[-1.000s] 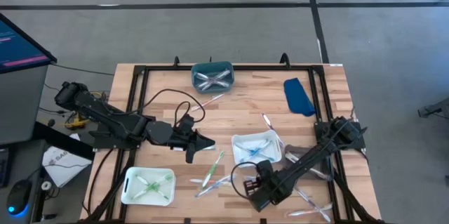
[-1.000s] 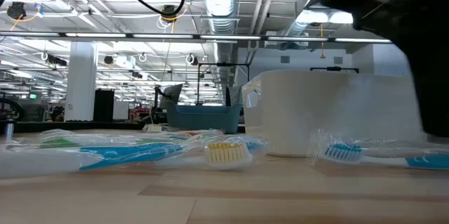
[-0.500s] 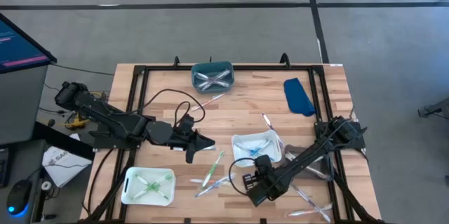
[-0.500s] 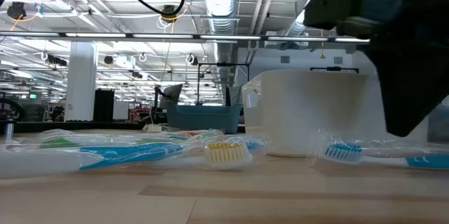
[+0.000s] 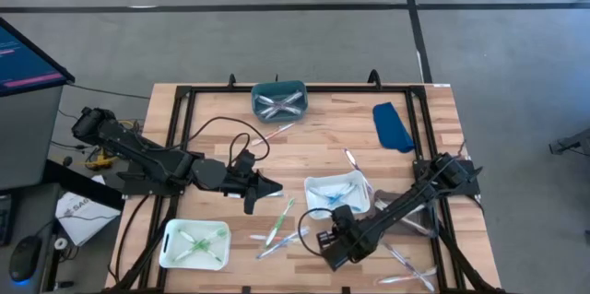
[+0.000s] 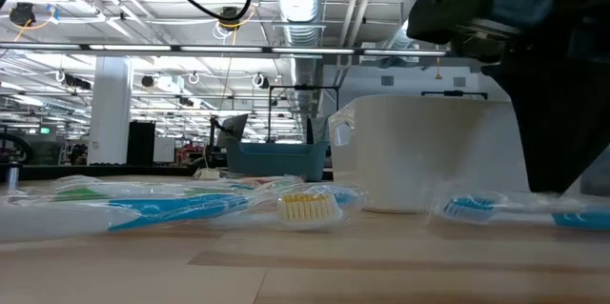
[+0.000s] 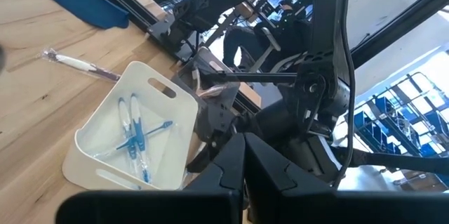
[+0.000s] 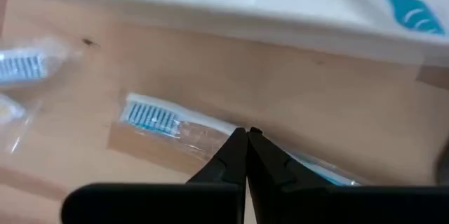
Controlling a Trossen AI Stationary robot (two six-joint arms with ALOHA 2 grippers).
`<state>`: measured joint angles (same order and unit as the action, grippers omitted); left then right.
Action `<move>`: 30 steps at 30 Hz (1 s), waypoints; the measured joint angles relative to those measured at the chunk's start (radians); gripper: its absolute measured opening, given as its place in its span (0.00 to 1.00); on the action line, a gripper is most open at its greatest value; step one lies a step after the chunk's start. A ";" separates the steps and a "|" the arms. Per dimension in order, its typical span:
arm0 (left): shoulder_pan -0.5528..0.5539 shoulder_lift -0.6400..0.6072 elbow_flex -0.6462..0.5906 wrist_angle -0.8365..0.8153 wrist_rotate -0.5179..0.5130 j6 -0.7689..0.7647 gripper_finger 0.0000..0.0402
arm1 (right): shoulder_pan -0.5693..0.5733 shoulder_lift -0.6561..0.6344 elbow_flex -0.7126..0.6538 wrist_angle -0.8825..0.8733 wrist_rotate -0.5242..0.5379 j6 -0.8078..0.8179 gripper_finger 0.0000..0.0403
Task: Pick & Place Toothbrushes
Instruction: Put the blue toothbrush into the top white bin
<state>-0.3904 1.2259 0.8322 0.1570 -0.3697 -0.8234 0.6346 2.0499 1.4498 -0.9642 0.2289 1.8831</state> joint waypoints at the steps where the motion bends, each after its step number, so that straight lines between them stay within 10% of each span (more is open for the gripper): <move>1: 0.000 0.000 0.000 0.000 0.000 0.000 0.00 | 0.000 0.000 0.000 0.006 -0.005 -0.006 0.00; 20: -0.001 0.000 0.000 0.001 0.000 0.008 0.00 | 0.019 -0.002 0.038 0.131 -0.143 -0.165 0.00; 30: -0.002 0.000 0.000 0.001 0.000 0.007 0.00 | 0.018 -0.002 0.159 0.038 -0.171 -0.767 0.00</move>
<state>-0.3923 1.2259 0.8322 0.1579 -0.3695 -0.8162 0.6530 2.0474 1.6086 -0.9263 0.0578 1.1163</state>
